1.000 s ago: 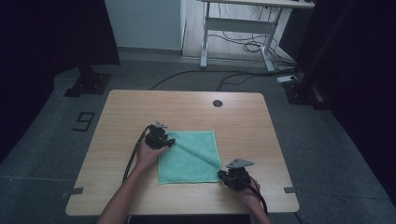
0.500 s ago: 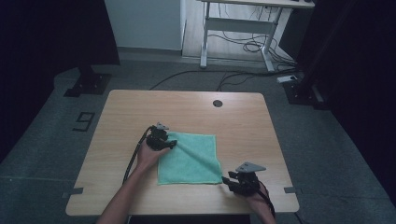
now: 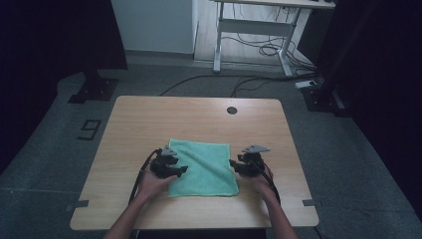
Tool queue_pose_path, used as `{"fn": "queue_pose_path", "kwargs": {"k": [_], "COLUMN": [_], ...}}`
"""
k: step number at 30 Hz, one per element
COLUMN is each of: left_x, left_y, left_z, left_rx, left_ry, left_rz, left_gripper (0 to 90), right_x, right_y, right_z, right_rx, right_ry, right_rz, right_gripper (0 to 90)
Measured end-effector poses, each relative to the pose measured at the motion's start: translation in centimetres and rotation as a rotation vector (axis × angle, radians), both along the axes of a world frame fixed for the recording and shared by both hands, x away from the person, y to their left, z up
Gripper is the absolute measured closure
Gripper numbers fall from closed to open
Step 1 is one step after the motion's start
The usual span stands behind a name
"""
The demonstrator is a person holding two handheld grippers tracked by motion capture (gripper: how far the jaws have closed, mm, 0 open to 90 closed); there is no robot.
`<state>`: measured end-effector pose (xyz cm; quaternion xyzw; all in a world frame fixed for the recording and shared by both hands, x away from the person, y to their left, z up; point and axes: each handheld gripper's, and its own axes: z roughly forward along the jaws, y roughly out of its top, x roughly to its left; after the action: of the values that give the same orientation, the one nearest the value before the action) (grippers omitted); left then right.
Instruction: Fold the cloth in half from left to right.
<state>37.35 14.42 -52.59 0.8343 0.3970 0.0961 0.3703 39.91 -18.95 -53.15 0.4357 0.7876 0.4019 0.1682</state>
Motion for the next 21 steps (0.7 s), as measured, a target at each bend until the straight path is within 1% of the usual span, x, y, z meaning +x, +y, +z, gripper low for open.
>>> {"fn": "queue_pose_path", "kwargs": {"k": [2, 3, 4, 5, 6, 7, 8, 9, 11, 13, 14, 15, 16, 17, 18, 19, 20, 21], "left_x": [-0.9, -1.5, -1.9, -1.9, -2.5, -2.5, -3.2, -3.5, -4.1, -4.3, -4.9, -4.9, -5.2, -5.5, -5.7, -5.7, -5.9, -5.9], "left_y": [-0.1, -0.1, -0.1, -0.1, -0.2, -0.2, 0.2, 0.3, 0.7, 0.7, 0.7, 0.7, 0.6, 0.5, 0.3, 0.3, 0.2, 0.3], "left_z": [-0.2, -0.3, -0.4, -0.4, -0.6, -0.6, -0.7, -0.8, -0.8, -0.7, -0.6, -0.6, -0.6, -0.7, -0.9, -0.9, -1.0, -1.1], "left_rx": [0.001, 0.007, 0.004, 0.004, 0.028, 0.028, 0.031, 0.025, 0.004, 0.007, 0.004, 0.004, 0.005, 0.015, 0.046, 0.046, 0.065, 0.069], "left_ry": [0.000, 0.002, 0.000, 0.000, -0.001, -0.001, -0.004, -0.002, -0.001, 0.002, -0.003, -0.003, -0.005, -0.006, 0.011, 0.011, 0.009, 0.010], "left_rz": [-0.018, -0.026, -0.023, -0.023, -0.031, -0.031, -0.028, -0.022, -0.022, -0.024, -0.033, -0.033, -0.039, -0.040, -0.023, -0.023, -0.004, 0.006], "left_gripper": [43.6, 42.8, 42.8, 42.8, 41.9, 41.7, 41.5, 41.2, 40.5, 39.9, 38.4, 38.1, 38.1, 36.6, 35.0, 33.4, 33.4, 34.1], "right_x": [1.4, 2.8, 3.2, 3.2, 4.6, 4.6, 5.4, 5.8, 6.5, 6.7, 7.1, 7.1, 7.2, 7.3, 7.3, 7.3, 7.4, 7.4], "right_y": [0.7, 1.3, 1.6, 1.6, 2.2, 2.2, 2.6, 2.7, 2.9, 3.1, 3.3, 3.3, 3.4, 3.6, 3.6, 3.6, 3.7, 3.7], "right_z": [-0.2, -0.4, -0.5, -0.5, -0.7, -0.7, -0.8, -0.9, -1.2, -1.3, -1.5, -1.5, -1.6, -1.6, -1.6, -1.6, -1.6, -1.6], "right_rx": [0.000, -0.009, -0.014, -0.014, -0.031, -0.031, -0.038, -0.044, -0.051, -0.055, -0.075, -0.075, -0.077, -0.080, -0.086, -0.086, -0.088, -0.089], "right_ry": [0.006, 0.008, 0.005, 0.005, -0.001, -0.001, -0.002, -0.004, -0.004, 0.002, 0.010, 0.010, 0.009, 0.004, 0.000, 0.000, -0.001, 0.002], "right_rz": [0.004, 0.002, 0.000, 0.000, -0.005, -0.005, -0.013, -0.014, -0.024, -0.027, -0.029, -0.029, -0.025, -0.025, -0.022, -0.022, -0.024, -0.025], "right_gripper": [52.3, 51.5, 51.5, 51.5, 51.3, 51.3, 51.3, 51.4, 52.2, 52.6, 53.8, 53.8, 55.0, 57.5, 57.7, 57.7, 57.8, 58.7]}}
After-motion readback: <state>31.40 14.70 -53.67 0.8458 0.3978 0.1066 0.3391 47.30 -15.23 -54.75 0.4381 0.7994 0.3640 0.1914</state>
